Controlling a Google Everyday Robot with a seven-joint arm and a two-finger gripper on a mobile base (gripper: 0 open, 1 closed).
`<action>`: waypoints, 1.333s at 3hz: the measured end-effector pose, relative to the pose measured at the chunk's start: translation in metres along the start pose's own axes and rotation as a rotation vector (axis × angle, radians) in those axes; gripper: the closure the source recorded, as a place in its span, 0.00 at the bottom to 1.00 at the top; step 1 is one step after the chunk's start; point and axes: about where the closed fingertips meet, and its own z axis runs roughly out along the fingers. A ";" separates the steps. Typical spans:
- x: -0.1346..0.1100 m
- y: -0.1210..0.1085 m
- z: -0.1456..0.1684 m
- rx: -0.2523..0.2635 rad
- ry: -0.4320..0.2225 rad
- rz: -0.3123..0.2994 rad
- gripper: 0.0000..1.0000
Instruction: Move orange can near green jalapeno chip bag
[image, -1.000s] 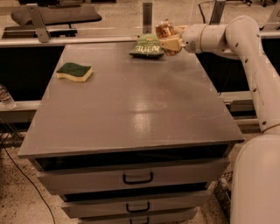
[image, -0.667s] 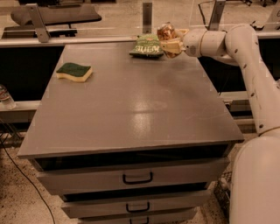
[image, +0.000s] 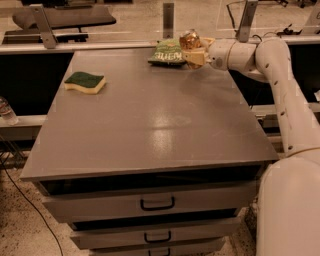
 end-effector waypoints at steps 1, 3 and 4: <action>0.004 0.000 0.004 -0.016 -0.024 0.020 0.58; 0.014 -0.002 0.008 -0.024 -0.020 0.054 0.04; 0.018 -0.004 0.007 -0.020 -0.018 0.064 0.00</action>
Offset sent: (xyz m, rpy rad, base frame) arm 0.0117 -0.0063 -0.0078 0.0486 0.0236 0.0250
